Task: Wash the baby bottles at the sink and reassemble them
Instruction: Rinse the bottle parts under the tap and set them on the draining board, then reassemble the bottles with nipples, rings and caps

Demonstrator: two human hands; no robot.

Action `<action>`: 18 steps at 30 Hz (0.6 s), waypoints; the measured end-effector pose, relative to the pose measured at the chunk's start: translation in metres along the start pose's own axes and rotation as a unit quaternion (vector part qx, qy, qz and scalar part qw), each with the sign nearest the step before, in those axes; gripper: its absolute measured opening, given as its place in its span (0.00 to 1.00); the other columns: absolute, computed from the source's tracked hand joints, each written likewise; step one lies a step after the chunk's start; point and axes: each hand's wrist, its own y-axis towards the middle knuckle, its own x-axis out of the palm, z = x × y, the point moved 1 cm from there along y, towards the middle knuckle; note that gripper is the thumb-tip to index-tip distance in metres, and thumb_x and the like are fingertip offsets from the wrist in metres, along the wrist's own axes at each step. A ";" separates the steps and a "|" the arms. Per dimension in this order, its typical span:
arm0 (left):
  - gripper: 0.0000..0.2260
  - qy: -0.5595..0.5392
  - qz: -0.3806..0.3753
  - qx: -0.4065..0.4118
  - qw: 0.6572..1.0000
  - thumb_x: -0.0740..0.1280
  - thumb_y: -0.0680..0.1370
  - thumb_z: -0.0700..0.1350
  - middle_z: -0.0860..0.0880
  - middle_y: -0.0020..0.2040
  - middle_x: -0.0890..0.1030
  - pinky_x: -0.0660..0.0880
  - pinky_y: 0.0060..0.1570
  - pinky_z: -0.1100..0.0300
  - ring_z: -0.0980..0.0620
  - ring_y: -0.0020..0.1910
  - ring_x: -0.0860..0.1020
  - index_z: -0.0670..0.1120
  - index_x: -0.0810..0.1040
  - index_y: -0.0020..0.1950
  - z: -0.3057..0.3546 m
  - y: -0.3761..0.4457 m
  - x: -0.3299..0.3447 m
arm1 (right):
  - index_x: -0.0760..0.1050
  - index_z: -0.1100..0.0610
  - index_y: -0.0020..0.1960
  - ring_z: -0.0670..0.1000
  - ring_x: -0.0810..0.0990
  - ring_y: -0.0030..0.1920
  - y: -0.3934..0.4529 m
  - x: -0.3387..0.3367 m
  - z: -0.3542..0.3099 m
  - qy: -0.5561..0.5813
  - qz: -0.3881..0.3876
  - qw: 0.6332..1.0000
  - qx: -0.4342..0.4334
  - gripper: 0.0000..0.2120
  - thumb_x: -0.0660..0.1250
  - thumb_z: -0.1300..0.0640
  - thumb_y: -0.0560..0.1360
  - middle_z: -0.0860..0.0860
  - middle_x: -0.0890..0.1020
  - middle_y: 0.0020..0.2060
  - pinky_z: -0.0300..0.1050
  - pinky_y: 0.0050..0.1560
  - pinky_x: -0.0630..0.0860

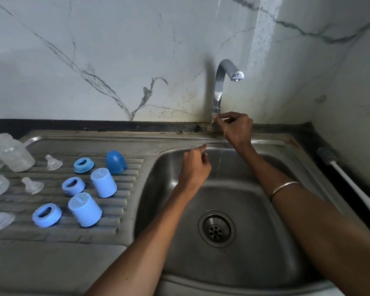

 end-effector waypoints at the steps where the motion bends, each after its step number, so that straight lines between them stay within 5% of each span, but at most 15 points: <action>1: 0.19 0.000 0.000 0.001 1.000 0.62 0.80 0.37 0.41 0.63 0.81 0.75 0.65 0.50 0.45 0.64 0.79 0.43 0.76 0.70 0.000 0.000 0.000 | 0.86 0.53 0.46 0.34 0.81 0.32 0.000 -0.001 0.002 0.003 -0.004 1.000 0.002 0.12 0.75 0.45 0.70 0.43 0.83 0.31 0.25 0.39 0.73; 10: 0.18 0.002 0.001 -0.005 1.000 0.62 0.80 0.36 0.41 0.64 0.81 0.70 0.65 0.63 0.46 0.64 0.79 0.41 0.77 0.69 0.010 -0.009 -0.008 | 0.84 0.54 0.53 0.43 0.81 0.43 -0.016 -0.019 0.005 -0.056 -0.059 0.997 0.011 0.08 0.69 0.59 0.76 0.49 0.85 0.45 0.21 0.41 0.71; 15: 0.17 -0.001 -0.036 0.000 0.999 0.62 0.81 0.37 0.40 0.63 0.81 0.75 0.65 0.55 0.45 0.63 0.80 0.42 0.76 0.70 0.021 -0.024 -0.012 | 0.82 0.56 0.55 0.44 0.80 0.47 -0.041 -0.041 -0.004 -0.092 -0.087 0.992 0.010 0.09 0.68 0.61 0.77 0.47 0.84 0.47 0.35 0.52 0.75; 18: 0.16 0.004 -0.028 -0.007 1.000 0.63 0.81 0.37 0.41 0.63 0.81 0.73 0.64 0.60 0.46 0.62 0.80 0.41 0.78 0.68 0.027 -0.030 -0.026 | 0.83 0.55 0.53 0.46 0.81 0.45 -0.052 -0.052 -0.014 -0.093 -0.088 0.992 0.004 0.09 0.67 0.62 0.76 0.49 0.85 0.46 0.40 0.52 0.78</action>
